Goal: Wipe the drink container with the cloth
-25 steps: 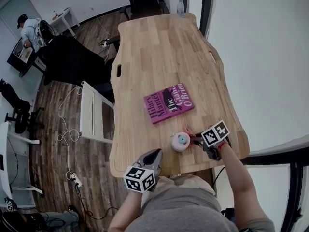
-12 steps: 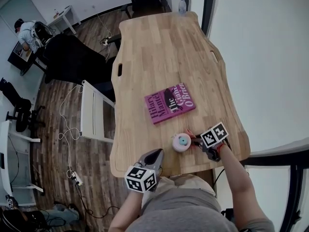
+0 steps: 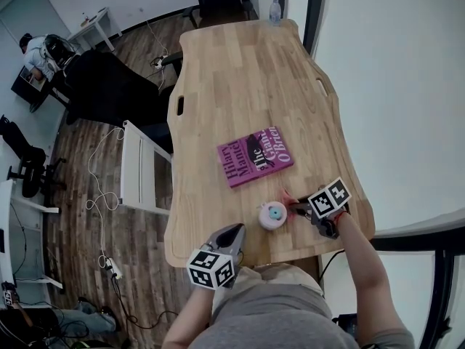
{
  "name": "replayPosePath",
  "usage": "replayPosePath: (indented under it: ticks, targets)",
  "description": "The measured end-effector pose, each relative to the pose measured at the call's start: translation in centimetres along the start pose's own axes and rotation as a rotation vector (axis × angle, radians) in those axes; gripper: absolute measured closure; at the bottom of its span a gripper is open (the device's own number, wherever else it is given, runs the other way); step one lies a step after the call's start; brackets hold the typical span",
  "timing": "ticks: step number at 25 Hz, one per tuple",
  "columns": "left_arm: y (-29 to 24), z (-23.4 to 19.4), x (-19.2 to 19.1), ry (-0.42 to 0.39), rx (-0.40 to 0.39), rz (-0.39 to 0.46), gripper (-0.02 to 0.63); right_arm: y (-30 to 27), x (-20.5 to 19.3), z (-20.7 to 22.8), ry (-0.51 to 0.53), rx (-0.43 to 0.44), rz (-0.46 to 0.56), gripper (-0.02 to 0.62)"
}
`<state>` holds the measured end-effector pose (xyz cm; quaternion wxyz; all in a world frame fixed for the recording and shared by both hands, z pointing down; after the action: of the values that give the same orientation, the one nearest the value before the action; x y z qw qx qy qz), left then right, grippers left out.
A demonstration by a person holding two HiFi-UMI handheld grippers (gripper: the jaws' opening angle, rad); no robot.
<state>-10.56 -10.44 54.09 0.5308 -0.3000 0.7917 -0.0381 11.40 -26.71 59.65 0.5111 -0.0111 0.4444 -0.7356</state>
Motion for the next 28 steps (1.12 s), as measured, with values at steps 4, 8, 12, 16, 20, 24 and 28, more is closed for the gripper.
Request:
replayPosePath:
  ticks: [4,8,12,16,20,24,28]
  targets:
    - [-0.1,0.2,0.0,-0.003,-0.006,-0.001,0.604,1.5,2.0,-1.5,0.079,0.042,0.002,0.558]
    - [0.0,0.2,0.0,-0.002,-0.006,0.000,0.604,2.7,4.1,-3.2,0.157,0.076,0.025,0.558]
    - [0.1,0.2,0.0,0.000,-0.005,0.000,0.605,3.5,6.4,-4.6,0.202,0.108,0.061,0.558]
    - [0.1,0.2,0.0,0.001,-0.004,0.001,0.604,3.5,8.1,-6.0,0.223,0.160,0.093,0.558]
    - [0.2,0.2,0.0,0.005,0.000,0.004,0.604,3.1,9.1,-7.3,0.249,0.209,0.098,0.558]
    - [0.4,0.1,-0.1,0.009,0.008,0.007,0.604,2.7,9.4,-8.2,0.269,0.244,0.085,0.558]
    - [0.6,-0.1,-0.3,0.011,0.019,0.007,0.604,2.1,9.3,-8.5,0.263,0.274,0.073,0.558]
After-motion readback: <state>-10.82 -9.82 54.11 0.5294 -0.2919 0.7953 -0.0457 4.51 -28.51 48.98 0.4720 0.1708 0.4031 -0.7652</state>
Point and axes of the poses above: the fingertips, and each gripper's own axes: y backward along the fingers, z to its right, x out of its top, the point moved 8 cm from there along y, backward along the fingers, and after that the axes turned 4 degrees about z, right-handed, at the moved point
